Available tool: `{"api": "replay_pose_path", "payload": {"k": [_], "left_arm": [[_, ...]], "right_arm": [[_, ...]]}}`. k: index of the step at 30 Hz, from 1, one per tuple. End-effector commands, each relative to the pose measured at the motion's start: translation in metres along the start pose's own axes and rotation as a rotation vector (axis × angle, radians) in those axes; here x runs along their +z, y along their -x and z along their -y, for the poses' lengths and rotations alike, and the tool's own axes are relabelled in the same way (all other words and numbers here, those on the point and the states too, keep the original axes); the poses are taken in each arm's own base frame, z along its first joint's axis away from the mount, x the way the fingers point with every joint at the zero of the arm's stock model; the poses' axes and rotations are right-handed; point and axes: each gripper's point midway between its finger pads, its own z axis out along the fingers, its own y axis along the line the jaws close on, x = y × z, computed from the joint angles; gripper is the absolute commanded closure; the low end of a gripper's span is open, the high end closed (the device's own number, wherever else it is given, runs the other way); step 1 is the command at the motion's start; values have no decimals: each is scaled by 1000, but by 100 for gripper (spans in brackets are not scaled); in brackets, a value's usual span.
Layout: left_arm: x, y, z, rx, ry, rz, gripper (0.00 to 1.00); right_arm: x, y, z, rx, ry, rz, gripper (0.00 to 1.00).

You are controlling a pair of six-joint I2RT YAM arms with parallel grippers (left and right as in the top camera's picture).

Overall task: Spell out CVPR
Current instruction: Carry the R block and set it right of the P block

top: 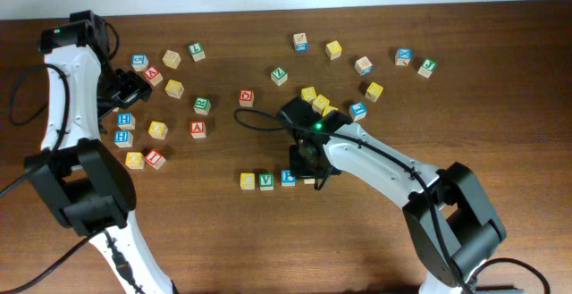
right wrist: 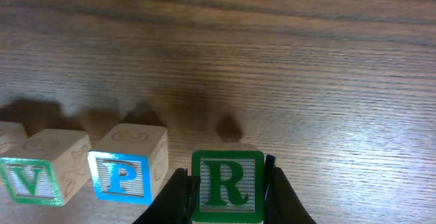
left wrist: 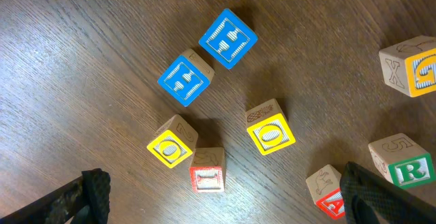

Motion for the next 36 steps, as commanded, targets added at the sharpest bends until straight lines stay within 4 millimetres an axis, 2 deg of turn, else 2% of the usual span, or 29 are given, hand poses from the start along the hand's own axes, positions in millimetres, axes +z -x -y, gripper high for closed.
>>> {"api": "replay_pose_path", "payload": {"k": [1,2,4,10,12,17,20,23,25,27,28,30,31,34,35,36], "left_arm": [[-4,2,-3,-1,-1,10,1],[-4,2,-3,-1,-1,10,1],[-4,2,-3,-1,-1,10,1],[-4,2,-3,-1,-1,10,1],[-4,2,-3,-1,-1,10,1],[-4,2,-3,-1,-1,10,1],[-4,2,-3,-1,-1,10,1],[-4,2,-3,-1,-1,10,1],[-4,2,-3,-1,-1,10,1],[-4,2,-3,-1,-1,10,1],[-4,2,-3,-1,-1,10,1],[-4,2,-3,-1,-1,10,1],[-4,2,-3,-1,-1,10,1],[-4,2,-3,-1,-1,10,1],[-4,2,-3,-1,-1,10,1],[-4,2,-3,-1,-1,10,1]], "right_arm": [[5,2,13,7,-64,28,84],[7,0,12,6,-58,20,84],[10,-3,11,1,-56,18,77],[11,-9,-4,-6,16,-13,76],[10,-11,-5,-7,20,-20,69],[8,-10,-5,-6,21,-20,65],[-10,-1,-13,-24,33,-14,64],[-49,19,-15,-22,43,19,61],[-85,34,-3,25,45,36,61],[-121,50,25,60,28,50,62],[-133,55,45,47,9,48,61],[-137,54,91,47,-61,-2,56],[-135,52,105,58,-82,-26,55],[-120,36,160,195,-137,-132,44],[-116,34,166,212,-141,-144,39],[-110,32,173,233,-143,-152,21]]}}
